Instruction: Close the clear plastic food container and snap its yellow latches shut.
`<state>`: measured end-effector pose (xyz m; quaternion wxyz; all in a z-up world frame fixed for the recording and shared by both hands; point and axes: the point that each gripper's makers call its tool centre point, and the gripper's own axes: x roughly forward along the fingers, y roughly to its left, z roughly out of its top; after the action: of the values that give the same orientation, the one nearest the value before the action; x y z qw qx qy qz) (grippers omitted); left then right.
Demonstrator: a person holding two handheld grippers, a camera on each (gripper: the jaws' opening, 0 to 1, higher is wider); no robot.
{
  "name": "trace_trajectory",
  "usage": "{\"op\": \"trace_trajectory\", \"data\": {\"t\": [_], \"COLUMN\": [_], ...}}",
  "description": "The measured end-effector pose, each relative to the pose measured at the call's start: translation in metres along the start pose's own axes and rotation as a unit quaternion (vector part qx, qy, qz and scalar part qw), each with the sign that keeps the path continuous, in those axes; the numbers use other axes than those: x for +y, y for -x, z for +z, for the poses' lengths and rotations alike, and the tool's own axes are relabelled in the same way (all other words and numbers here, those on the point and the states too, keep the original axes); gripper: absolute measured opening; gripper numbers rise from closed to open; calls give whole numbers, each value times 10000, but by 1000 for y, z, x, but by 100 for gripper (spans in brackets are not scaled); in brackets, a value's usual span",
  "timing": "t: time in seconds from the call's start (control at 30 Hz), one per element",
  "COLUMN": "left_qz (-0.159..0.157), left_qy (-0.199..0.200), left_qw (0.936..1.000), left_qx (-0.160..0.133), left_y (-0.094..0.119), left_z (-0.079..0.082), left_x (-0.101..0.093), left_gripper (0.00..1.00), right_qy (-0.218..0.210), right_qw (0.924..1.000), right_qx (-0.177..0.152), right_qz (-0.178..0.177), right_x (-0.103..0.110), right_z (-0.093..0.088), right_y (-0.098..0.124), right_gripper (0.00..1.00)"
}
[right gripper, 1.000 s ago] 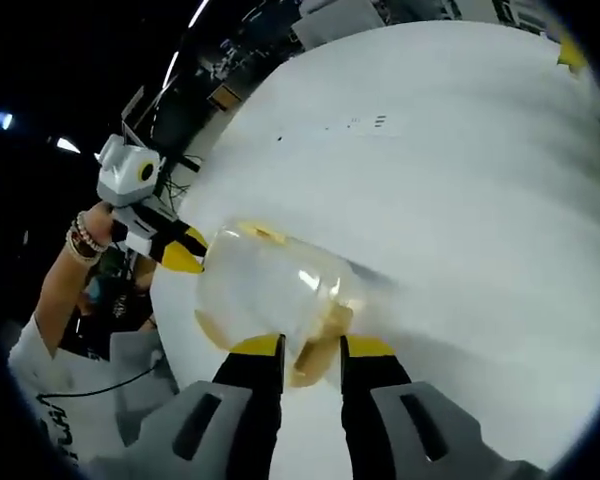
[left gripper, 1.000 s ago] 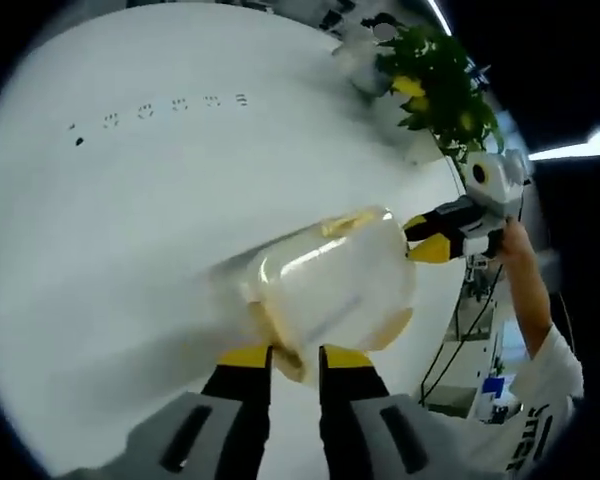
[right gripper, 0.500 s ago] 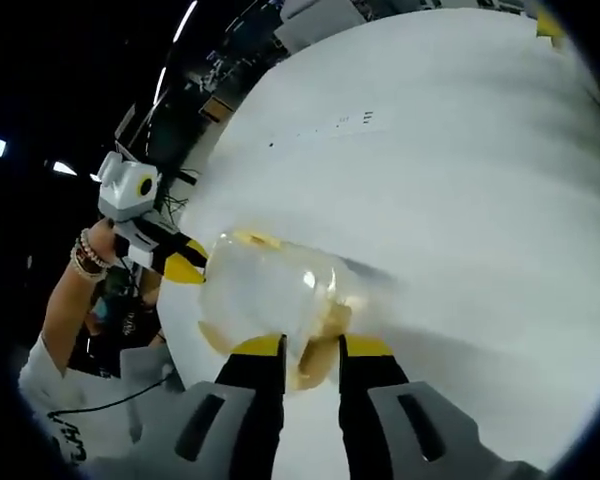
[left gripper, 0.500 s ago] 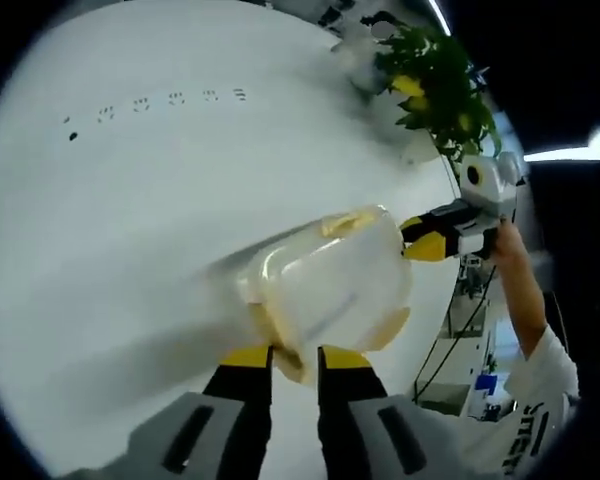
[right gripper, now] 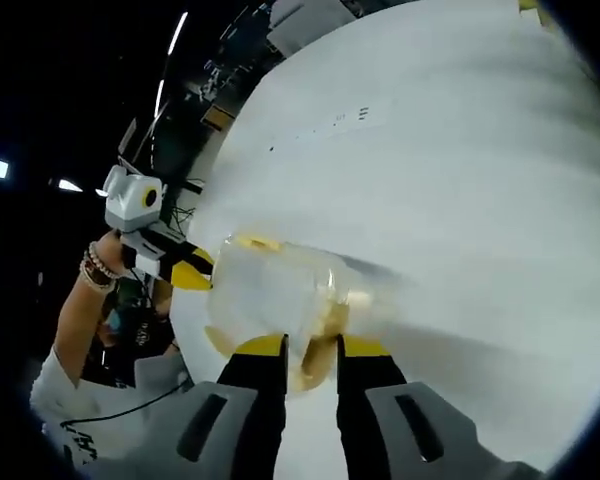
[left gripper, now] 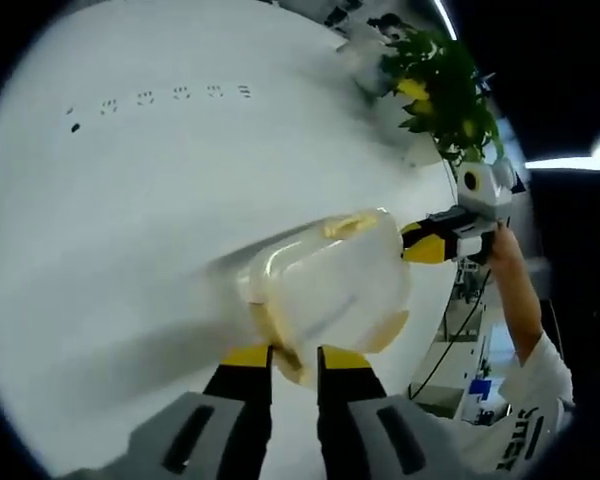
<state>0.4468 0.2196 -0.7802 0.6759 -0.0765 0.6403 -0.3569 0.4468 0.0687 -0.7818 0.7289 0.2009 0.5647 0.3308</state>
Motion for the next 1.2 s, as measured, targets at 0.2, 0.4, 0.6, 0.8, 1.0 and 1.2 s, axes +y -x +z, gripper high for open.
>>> {"op": "trace_trajectory", "data": {"t": [0.2, 0.4, 0.6, 0.8, 1.0, 1.2], "left_qz": [34, 40, 20, -105, 5, 30], "left_qy": [27, 79, 234, 355, 241, 263], "left_qw": [10000, 9999, 9997, 9992, 9996, 9994], "left_qx": [-33, -71, -98, -151, -136, -236], "left_y": [0, -1, -2, -10, -13, -11], "left_z": [1, -1, 0, 1, -2, -5], "left_x": [1, 0, 2, -1, -5, -5], "left_gripper": [8, 9, 8, 10, 13, 13], "right_qy": [-81, -61, -32, -56, 88, 98], "right_qw": [10000, 10000, 10000, 9999, 9998, 9999], "right_qx": [9, 34, 61, 24, 154, 97], "right_qz": [56, 32, 13, 83, -106, -80], "right_x": [-1, -3, -4, -2, -1, -2], "right_z": [3, 8, 7, 1, -1, -5], "right_y": [-1, -3, -2, -6, -7, -4], "right_gripper": [15, 16, 16, 18, 19, 20]}}
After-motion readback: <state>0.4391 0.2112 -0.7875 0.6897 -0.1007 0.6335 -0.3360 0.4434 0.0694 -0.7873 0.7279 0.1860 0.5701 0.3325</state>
